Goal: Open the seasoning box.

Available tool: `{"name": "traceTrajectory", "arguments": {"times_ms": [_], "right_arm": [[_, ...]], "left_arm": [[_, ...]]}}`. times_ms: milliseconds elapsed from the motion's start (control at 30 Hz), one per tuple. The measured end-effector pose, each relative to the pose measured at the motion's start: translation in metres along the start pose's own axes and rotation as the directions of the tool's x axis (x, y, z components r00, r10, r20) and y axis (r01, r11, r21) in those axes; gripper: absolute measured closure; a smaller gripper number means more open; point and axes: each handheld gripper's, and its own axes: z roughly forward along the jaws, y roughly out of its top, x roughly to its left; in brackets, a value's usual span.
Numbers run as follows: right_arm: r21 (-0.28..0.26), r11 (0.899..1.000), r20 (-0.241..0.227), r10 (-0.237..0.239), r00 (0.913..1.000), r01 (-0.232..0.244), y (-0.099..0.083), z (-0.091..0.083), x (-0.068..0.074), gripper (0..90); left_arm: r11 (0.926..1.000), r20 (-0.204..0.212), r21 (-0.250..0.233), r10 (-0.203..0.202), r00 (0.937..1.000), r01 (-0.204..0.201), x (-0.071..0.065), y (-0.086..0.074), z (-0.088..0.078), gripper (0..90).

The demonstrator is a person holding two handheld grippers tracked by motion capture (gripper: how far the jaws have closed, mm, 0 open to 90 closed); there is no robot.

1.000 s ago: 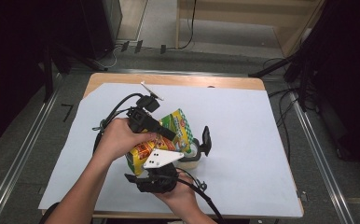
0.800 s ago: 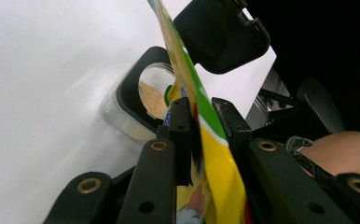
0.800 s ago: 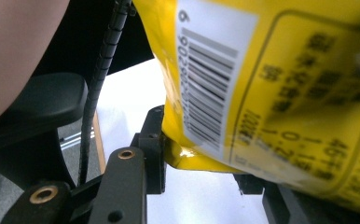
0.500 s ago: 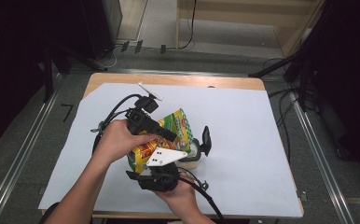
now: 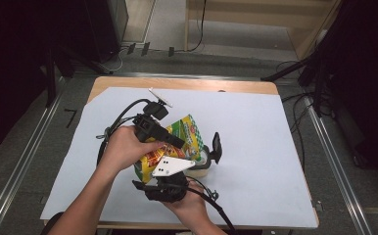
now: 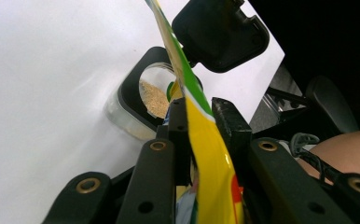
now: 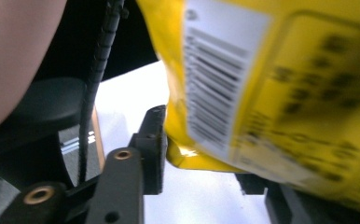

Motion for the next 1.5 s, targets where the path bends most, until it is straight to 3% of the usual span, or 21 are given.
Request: {"name": "traceTrajectory", "arguments": {"times_ms": [200, 533, 600, 800, 967, 1033, 1200, 1333, 1500], "right_arm": [[0.015, 0.999, 0.029, -0.034, 0.9990, 0.034, -0.002, 0.000, 0.001, 64.4], [-0.054, 0.997, -0.033, 0.048, 0.9983, -0.050, 0.002, -0.003, -0.004, 65.2], [-0.054, 0.997, -0.033, 0.045, 0.9985, -0.046, 0.003, -0.004, -0.003, 65.2], [-0.048, 0.997, -0.041, 0.059, 0.9974, -0.061, 0.002, -0.001, -0.002, 65.2], [-0.038, 0.997, -0.044, 0.063, 0.9970, -0.065, 0.001, -0.001, -0.002, 65.1], [-0.020, 0.999, -0.050, 0.049, 0.9976, -0.050, 0.000, 0.001, -0.003, 62.3], [0.025, 1.000, 0.005, -0.019, 0.9998, 0.019, -0.004, 0.004, 0.001, 60.0], [0.014, 1.000, 0.011, 0.004, 0.9999, -0.004, -0.004, 0.003, -0.001, 63.7], [-0.004, 1.000, 0.004, -0.006, 1.0000, 0.006, -0.002, 0.000, -0.002, 67.1]], "left_arm": [[1.0000, -0.004, -0.003, 0.008, 1.0000, -0.008, -0.002, 0.002, 0.002, 81.0], [0.9992, -0.005, -0.034, 0.020, 0.9998, -0.020, -0.008, 0.001, -0.009, 73.1], [0.9993, -0.006, -0.028, 0.023, 0.9997, -0.023, -0.009, 0.000, -0.010, 73.0], [0.9990, -0.076, 0.007, 0.045, 0.9961, -0.044, -0.014, 0.000, -0.007, 79.5], [0.9988, -0.095, 0.018, 0.047, 0.9944, -0.045, -0.016, 0.001, -0.003, 81.4], [0.9989, -0.091, 0.023, 0.042, 0.9950, -0.040, -0.014, 0.002, 0.000, 82.1], [0.9994, -0.053, 0.027, 0.022, 0.9983, -0.021, -0.010, 0.002, 0.006, 83.3], [0.9999, -0.052, 0.012, 0.012, 0.9986, -0.012, -0.012, 0.003, 0.004, 82.8], [0.9999, -0.029, -0.003, 0.013, 0.9995, -0.013, -0.011, 0.001, -0.002, 82.7]]}}
